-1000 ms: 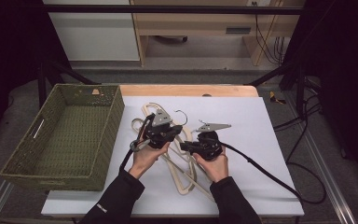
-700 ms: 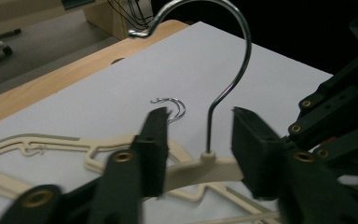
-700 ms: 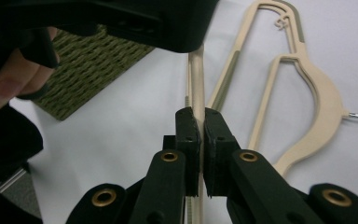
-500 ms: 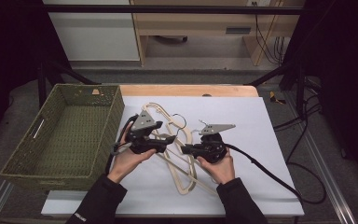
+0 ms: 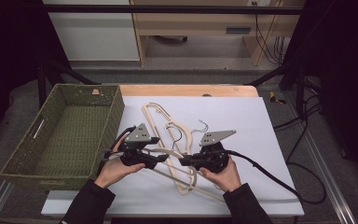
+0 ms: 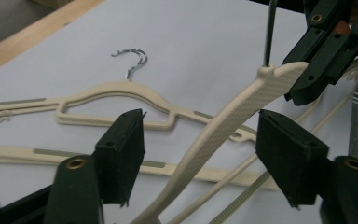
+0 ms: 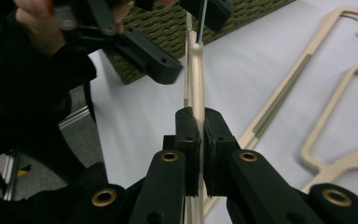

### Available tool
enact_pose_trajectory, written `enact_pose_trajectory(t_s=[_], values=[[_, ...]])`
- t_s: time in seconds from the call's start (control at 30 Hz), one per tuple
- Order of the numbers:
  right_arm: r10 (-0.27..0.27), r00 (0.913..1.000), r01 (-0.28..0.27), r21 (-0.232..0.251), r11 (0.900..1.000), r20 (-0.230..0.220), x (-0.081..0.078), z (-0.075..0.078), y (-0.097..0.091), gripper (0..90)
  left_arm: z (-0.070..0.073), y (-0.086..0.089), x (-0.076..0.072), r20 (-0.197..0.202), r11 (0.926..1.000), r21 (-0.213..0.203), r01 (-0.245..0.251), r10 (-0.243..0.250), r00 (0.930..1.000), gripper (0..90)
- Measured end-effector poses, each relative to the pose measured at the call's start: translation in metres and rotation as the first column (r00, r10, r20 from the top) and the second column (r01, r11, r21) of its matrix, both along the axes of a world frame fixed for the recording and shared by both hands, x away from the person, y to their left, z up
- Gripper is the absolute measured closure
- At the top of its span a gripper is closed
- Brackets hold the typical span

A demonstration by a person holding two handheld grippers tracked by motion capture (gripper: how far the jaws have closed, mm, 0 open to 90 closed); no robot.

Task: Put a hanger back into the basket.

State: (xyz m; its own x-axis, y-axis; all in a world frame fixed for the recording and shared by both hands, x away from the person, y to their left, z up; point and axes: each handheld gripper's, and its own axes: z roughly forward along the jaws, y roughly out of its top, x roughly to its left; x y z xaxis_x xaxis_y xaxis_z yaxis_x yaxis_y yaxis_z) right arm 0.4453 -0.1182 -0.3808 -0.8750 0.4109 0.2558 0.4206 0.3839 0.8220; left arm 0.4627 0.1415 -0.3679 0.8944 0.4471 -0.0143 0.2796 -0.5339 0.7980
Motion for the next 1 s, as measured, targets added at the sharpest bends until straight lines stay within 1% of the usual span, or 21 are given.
enact_pose_trajectory(t_s=[0.07,0.1,0.17,0.2,0.23,0.3,0.33,0.37,0.43,0.47,0.5,0.53,0.57,0.63,0.67,0.7,0.83,0.87,0.9,0.93,1.0], values=[[0.014,0.9999,-0.014,-0.01,0.9998,0.002,-0.001,-0.001,0.0,87.0,-0.002,-0.002,-0.001,-0.018,0.9998,0.008,0.015,-0.015,0.9997,37.9],[0.019,0.9998,-0.019,-0.015,0.9997,0.005,-0.002,-0.001,0.0,87.0,-0.004,-0.003,-0.001,-0.013,0.9995,0.028,0.018,-0.018,0.9998,42.9],[0.037,0.9993,-0.037,-0.02,0.9991,0.005,-0.002,-0.002,0.0,87.0,-0.006,-0.003,-0.002,-0.034,0.9987,0.035,0.037,-0.036,0.9988,50.3],[0.047,0.9989,-0.047,-0.018,0.9987,0.0,-0.003,-0.002,0.0,87.0,-0.008,-0.003,-0.003,-0.041,0.998,0.04,0.049,-0.047,0.9981,55.8],[0.052,0.9986,-0.052,-0.02,0.9984,-0.004,-0.003,-0.002,0.001,87.0,-0.009,-0.003,-0.004,-0.038,0.9977,0.047,0.049,-0.047,0.9982,58.8],[0.059,0.9982,-0.059,-0.03,0.9978,-0.011,-0.004,-0.003,0.001,86.9,-0.01,-0.002,-0.005,-0.027,0.9917,0.105,0.074,-0.071,0.9971,62.8],[0.064,0.9979,-0.065,-0.035,0.9973,-0.012,-0.003,-0.004,0.001,86.8,-0.011,-0.003,-0.007,-0.031,0.9931,0.095,0.068,-0.065,0.9974,64.0],[0.07,0.9975,-0.071,-0.037,0.9968,-0.012,-0.004,-0.004,0.001,86.4,-0.011,-0.001,-0.008,-0.027,0.9901,0.118,0.077,-0.074,0.9969,64.9],[0.058,0.9982,-0.058,-0.049,0.9971,0.013,-0.005,-0.005,0.002,83.6,-0.011,0.0,-0.011,-0.029,0.9911,0.115,0.067,-0.064,0.9976,67.4],[0.038,0.9982,-0.035,-0.061,0.9975,0.046,-0.007,-0.005,0.002,80.0,-0.012,-0.001,-0.012,-0.038,0.9936,0.096,0.06,-0.056,0.9977,69.8],[0.009,0.9971,-0.004,-0.069,0.9976,0.076,-0.008,-0.005,0.002,75.5,-0.012,-0.001,-0.013,-0.055,0.9934,0.092,0.068,-0.063,0.9965,72.3],[-0.012,0.9949,0.019,-0.077,0.9968,0.1,-0.01,-0.006,0.002,73.1,-0.012,-0.001,-0.014,-0.064,0.9928,0.096,0.072,-0.066,0.9958,74.4],[-0.03,0.992,0.04,-0.083,0.9957,0.123,-0.012,-0.007,0.003,70.5,-0.011,-0.002,-0.015,-0.058,0.9927,0.1,0.068,-0.062,0.9964,75.6],[-0.04,0.9887,0.053,-0.088,0.9947,0.145,-0.013,-0.01,0.004,64.6,-0.009,-0.003,-0.018,-0.058,0.9911,0.113,0.071,-0.065,0.9962,77.3],[-0.04,0.9873,0.054,-0.092,0.9943,0.154,-0.014,-0.011,0.005,61.3,-0.009,-0.004,-0.021,-0.071,0.9941,0.085,0.067,-0.061,0.9956,78.4],[-0.047,0.9833,0.065,-0.096,0.9933,0.176,-0.015,-0.012,0.005,58.0,-0.008,-0.004,-0.023,-0.081,0.9944,0.076,0.074,-0.068,0.9944,80.0],[-0.081,0.9749,0.096,-0.066,0.9931,0.207,-0.017,-0.011,0.002,46.7,-0.007,-0.005,-0.031,-0.091,0.9969,0.041,0.067,-0.063,0.9938,84.9],[-0.096,0.9724,0.11,-0.058,0.9922,0.213,-0.017,-0.01,0.0,43.4,-0.007,-0.004,-0.033,-0.082,0.9977,0.046,0.05,-0.047,0.9956,85.7],[-0.109,0.9694,0.123,-0.048,0.9912,0.22,-0.017,-0.009,-0.003,40.9,-0.007,-0.003,-0.034,-0.066,0.9977,0.06,0.03,-0.026,0.9975,85.9],[-0.119,0.9681,0.13,-0.036,0.9909,0.221,-0.017,-0.008,-0.007,39.3,-0.007,-0.001,-0.035,-0.062,0.998,0.063,0.012,-0.008,0.9981,85.9],[-0.154,0.9642,0.158,-0.001,0.9875,0.216,-0.017,-0.005,-0.016,34.1,-0.006,0.004,-0.034,-0.068,0.9992,0.038,-0.017,0.02,0.9975,85.9]])
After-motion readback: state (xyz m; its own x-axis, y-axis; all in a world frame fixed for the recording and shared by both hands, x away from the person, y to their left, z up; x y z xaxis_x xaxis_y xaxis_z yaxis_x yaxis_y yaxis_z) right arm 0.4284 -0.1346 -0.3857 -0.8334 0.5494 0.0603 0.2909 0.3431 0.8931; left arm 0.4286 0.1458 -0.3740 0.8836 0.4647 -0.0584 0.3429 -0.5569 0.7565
